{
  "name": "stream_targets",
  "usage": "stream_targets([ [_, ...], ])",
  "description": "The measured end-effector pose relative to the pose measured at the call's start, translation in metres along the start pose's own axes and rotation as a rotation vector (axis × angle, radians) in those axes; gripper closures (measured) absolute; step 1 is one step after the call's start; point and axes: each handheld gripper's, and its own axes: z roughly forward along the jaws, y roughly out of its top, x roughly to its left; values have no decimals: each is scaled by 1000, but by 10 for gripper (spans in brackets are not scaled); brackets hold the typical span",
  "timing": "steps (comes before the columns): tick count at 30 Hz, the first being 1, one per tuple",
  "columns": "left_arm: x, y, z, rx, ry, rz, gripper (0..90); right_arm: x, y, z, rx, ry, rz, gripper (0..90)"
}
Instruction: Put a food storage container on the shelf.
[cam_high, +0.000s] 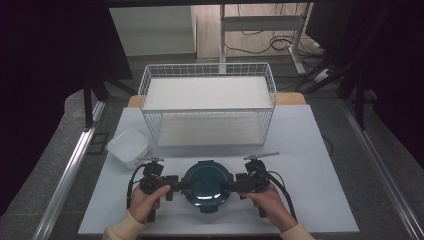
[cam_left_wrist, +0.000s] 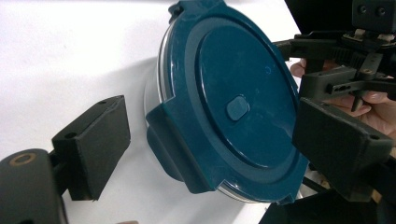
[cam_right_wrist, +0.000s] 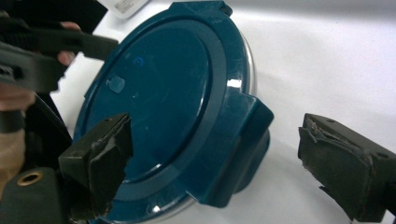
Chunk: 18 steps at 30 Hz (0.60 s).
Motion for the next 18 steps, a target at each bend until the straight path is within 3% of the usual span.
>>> stream_targets([
  [6, 2, -5, 3, 8, -26, -31, 125, -2, 1, 7, 5, 42, 54, 98],
  [18, 11, -12, 14, 36, -71, -78, 172, -2, -3, 16, 23, 66, 99, 131],
])
